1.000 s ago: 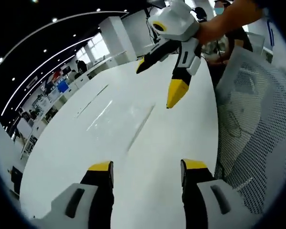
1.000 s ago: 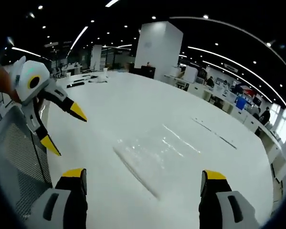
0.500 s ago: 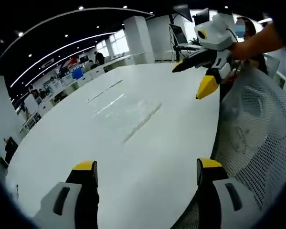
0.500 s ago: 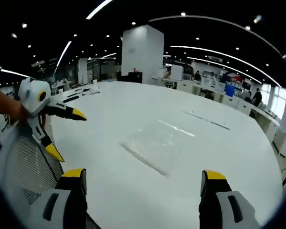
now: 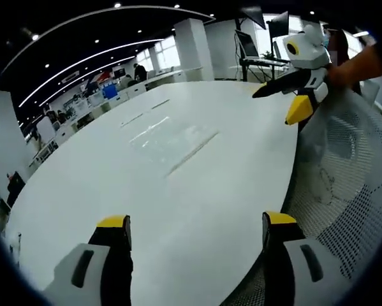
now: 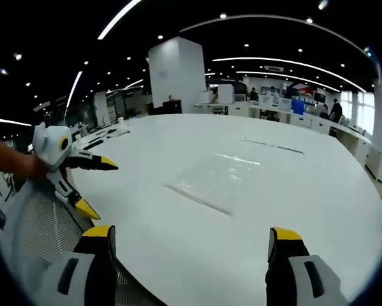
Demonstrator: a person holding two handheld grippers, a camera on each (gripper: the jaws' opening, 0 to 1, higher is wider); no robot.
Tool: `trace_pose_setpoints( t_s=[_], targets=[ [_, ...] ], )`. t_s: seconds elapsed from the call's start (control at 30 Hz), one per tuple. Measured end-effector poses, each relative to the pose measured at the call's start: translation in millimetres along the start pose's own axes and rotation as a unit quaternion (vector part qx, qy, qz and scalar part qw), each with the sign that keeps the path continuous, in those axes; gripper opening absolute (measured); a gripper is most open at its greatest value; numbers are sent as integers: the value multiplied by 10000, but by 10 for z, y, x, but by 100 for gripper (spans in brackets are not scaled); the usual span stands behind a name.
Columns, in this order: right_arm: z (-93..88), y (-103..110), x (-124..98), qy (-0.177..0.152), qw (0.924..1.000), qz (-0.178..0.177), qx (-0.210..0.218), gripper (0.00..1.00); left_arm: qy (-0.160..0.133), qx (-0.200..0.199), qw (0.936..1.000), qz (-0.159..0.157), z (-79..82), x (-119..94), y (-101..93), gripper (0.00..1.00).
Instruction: Open the resealable bag by pulling the two sides of the seal apart until the entire bag opening is separated and visibly accessible.
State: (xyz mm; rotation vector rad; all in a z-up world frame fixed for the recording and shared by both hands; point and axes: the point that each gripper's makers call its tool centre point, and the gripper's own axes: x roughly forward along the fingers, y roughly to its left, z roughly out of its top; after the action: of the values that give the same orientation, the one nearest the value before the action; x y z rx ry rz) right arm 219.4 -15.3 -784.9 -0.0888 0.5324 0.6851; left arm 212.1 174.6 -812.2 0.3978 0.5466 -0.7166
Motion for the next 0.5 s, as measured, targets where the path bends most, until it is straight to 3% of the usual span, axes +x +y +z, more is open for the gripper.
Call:
trace_pose_setpoints(
  t_s=[0.17, 0.5],
  targets=[
    [-67, -5, 23, 113, 9998, -60, -121, 100, -165, -4, 9997, 204, 56, -47, 61, 81],
    [-42, -41, 22, 62, 9997, -137, -174, 99, -139, -14, 9999, 79, 52, -48, 26, 77]
  ],
)
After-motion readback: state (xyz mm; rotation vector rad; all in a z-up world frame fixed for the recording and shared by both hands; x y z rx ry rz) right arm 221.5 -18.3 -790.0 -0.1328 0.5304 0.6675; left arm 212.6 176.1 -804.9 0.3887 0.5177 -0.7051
